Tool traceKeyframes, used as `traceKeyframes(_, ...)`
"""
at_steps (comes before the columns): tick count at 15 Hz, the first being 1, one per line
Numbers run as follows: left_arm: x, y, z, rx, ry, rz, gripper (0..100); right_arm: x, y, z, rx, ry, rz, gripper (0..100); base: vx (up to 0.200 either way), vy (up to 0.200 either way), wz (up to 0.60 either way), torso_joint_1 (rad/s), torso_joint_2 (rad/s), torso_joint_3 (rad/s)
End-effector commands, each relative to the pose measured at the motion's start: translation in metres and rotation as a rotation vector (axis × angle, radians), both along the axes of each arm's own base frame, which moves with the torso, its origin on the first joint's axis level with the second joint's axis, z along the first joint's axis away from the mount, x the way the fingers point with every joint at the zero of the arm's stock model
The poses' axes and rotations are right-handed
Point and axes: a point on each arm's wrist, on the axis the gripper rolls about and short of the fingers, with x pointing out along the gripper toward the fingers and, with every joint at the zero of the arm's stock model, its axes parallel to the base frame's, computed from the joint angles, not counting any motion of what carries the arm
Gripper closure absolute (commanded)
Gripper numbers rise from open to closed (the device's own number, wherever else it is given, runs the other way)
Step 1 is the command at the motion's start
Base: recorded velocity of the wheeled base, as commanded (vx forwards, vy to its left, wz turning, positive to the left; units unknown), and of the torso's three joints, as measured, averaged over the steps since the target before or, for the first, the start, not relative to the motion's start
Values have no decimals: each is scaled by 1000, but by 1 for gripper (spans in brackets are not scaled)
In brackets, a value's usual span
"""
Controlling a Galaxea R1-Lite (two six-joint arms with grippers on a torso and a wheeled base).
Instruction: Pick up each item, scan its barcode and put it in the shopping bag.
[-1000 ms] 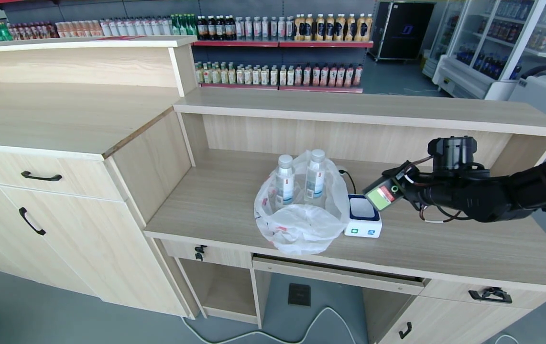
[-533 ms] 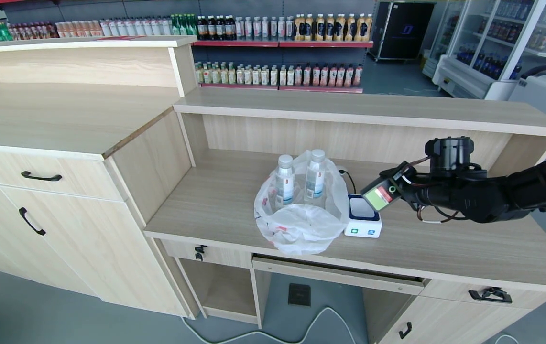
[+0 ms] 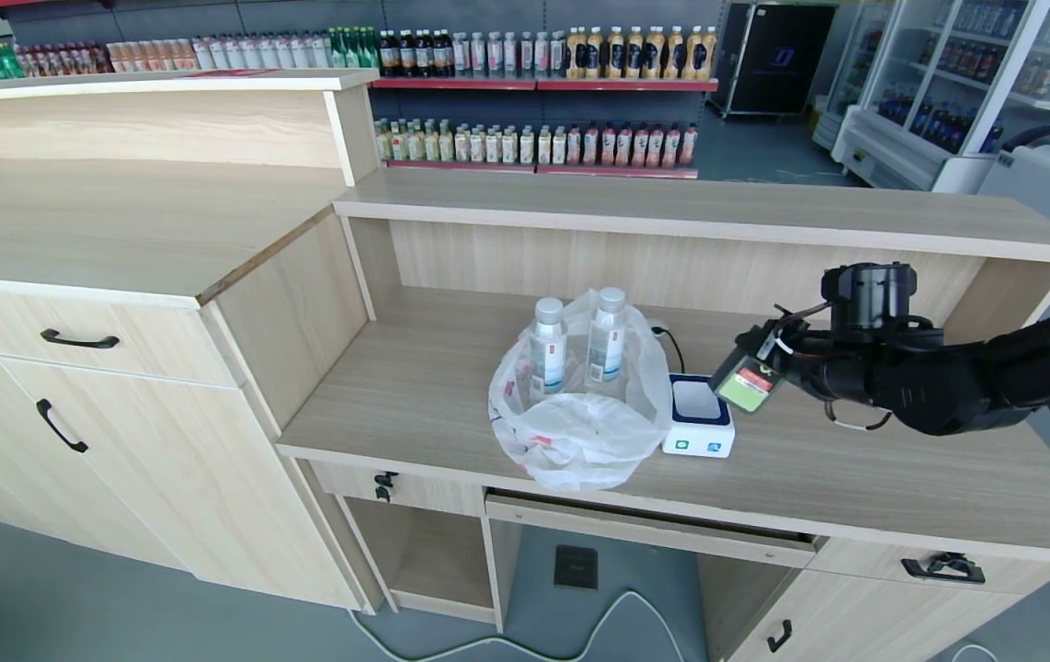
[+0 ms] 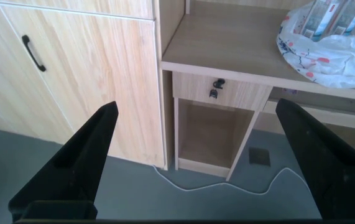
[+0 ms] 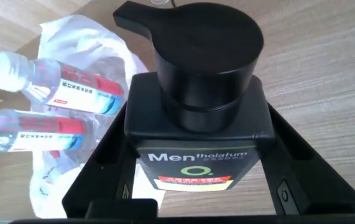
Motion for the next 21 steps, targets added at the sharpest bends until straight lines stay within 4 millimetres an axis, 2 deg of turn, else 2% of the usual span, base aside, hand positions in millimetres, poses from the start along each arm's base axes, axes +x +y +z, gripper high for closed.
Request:
traceKeyframes(1, 0, 0, 0, 0, 0, 1, 0, -35, -9, 38, -256, -155, 47, 100, 0, 0, 0, 0, 0, 0)
traceKeyframes(2, 0, 0, 0, 0, 0, 1, 0, -45, -15, 53, -362, -263, 52, 100, 0, 0, 0, 0, 0, 0)
traceKeyframes(3, 0, 0, 0, 0, 0, 1, 0, -52, -19, 59, -477, -328, 58, 100, 0, 0, 0, 0, 0, 0)
traceKeyframes(5, 0, 0, 0, 0, 0, 1, 0, -58, -24, 58, -619, -400, 54, 100, 0, 0, 0, 0, 0, 0)
traceKeyframes(10, 0, 0, 0, 0, 0, 1, 0, -58, -18, 57, -671, -436, 70, 100, 0, 0, 480, 1, 2, 2)
traceKeyframes(12, 0, 0, 0, 0, 0, 1, 0, -57, -19, 45, -663, -405, 88, 100, 0, 0, 0, 0, 0, 0)
traceKeyframes(15, 0, 0, 0, 0, 0, 1, 0, -44, -27, 24, -663, -371, 119, 100, 0, 0, 0, 0, 0, 0)
traceKeyframes(18, 0, 0, 0, 0, 0, 1, 0, -30, -27, -6, -622, -360, 287, 100, 0, 0, 0, 0, 0, 0)
traceKeyframes(21, 0, 0, 0, 0, 0, 1, 0, -22, -21, -27, -596, -355, 383, 100, 0, 0, 0, 0, 0, 0)
